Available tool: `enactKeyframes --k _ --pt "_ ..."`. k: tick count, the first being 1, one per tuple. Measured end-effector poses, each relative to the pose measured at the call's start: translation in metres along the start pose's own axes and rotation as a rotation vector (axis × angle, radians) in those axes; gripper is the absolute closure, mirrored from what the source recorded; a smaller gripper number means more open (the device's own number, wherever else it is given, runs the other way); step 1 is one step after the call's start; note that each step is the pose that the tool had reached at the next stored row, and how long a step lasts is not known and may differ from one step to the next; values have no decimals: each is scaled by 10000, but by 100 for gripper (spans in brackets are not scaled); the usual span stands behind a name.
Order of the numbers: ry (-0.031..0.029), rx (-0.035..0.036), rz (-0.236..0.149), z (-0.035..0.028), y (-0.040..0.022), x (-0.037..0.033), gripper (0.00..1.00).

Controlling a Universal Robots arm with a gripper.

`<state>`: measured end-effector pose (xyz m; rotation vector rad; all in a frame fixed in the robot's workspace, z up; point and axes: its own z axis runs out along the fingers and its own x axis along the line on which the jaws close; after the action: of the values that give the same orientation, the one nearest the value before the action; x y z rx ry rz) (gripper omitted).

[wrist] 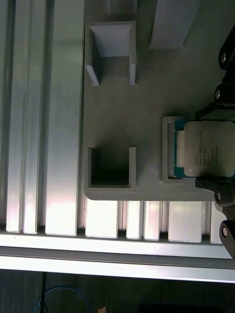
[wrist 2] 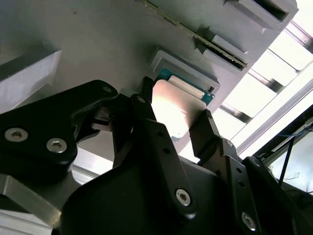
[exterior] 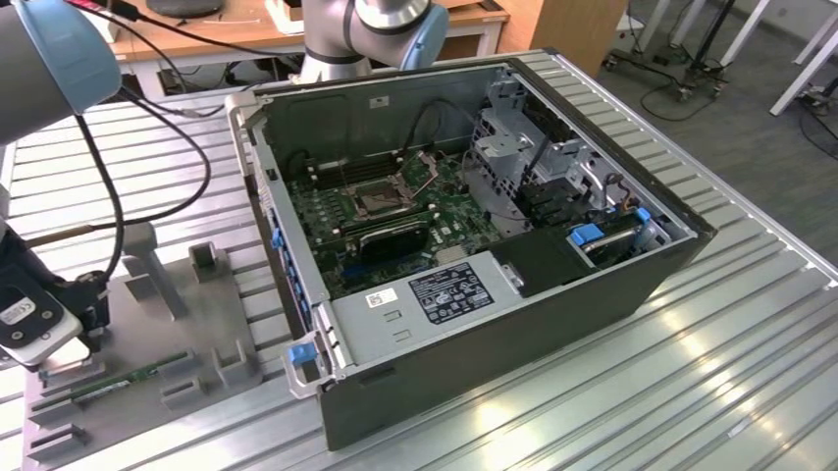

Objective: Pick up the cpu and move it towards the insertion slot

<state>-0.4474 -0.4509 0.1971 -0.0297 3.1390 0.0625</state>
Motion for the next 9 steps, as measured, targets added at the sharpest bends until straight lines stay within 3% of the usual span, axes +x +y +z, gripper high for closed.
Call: enactKeyframes --k 9 --pt "0 0 0 -71 3 0 45"
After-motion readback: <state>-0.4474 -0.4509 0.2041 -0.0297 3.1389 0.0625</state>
